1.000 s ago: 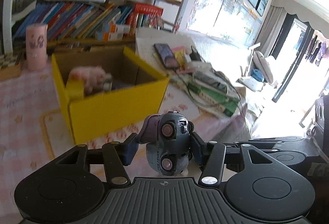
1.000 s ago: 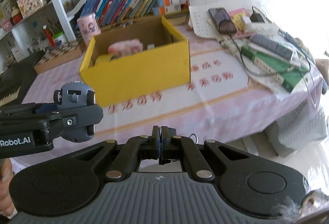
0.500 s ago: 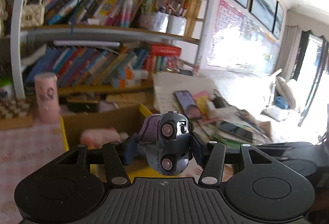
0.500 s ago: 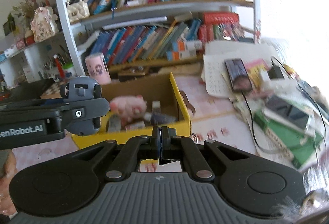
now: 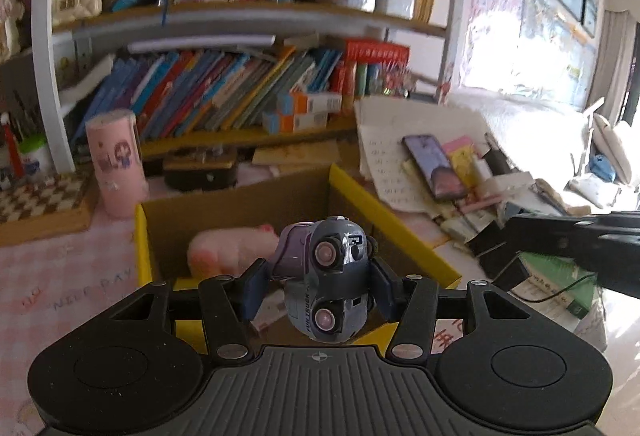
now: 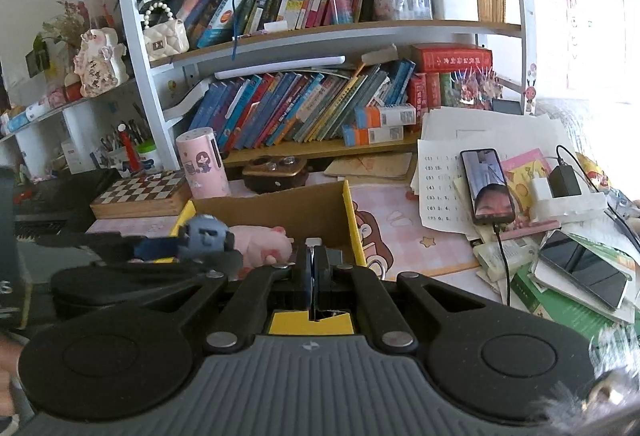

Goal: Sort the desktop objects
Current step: 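Lower the toy car into the yellow box and open the left tool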

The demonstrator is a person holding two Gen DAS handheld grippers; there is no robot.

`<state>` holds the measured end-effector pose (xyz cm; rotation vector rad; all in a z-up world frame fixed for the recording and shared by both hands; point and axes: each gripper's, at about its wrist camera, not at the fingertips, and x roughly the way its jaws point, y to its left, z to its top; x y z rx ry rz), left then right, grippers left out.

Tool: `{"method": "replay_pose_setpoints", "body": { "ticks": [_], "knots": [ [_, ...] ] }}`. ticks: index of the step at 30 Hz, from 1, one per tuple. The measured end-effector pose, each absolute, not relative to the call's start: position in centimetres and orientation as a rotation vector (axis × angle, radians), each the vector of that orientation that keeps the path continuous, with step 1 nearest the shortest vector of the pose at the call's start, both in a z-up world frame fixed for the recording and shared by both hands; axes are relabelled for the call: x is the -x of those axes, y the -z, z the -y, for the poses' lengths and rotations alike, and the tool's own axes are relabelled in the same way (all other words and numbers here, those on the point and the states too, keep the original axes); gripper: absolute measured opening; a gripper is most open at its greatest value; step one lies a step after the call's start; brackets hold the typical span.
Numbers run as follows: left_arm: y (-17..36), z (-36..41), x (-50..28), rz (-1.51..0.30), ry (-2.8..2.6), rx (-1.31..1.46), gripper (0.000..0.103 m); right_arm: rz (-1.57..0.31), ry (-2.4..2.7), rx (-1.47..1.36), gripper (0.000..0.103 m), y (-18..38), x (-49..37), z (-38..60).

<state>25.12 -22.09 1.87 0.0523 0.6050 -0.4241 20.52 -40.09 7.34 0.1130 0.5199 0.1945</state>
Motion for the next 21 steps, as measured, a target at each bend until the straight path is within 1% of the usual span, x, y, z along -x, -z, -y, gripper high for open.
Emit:
{"method": "replay_pose_setpoints", "body": {
  "ticks": [8,16,21],
  "knots": [
    [1.1,23.8,-26.4,-0.642,0.355,-0.184,0.053,-0.559,-0.229,-0.121,0.002,-5.6,-23.1,41.1],
    [2.4,23.6,-27.3,-0.699,0.315,-0.168,0.052,-0.616,-0.321,-0.053,0.002,-4.0,-27.6,39.3],
    [2.4,23.3,-27.8,-0.711,0.326,-0.137,0.051,-0.654,-0.388,0.052,0.002,-3.0,-30.7,37.3]
  ]
}}
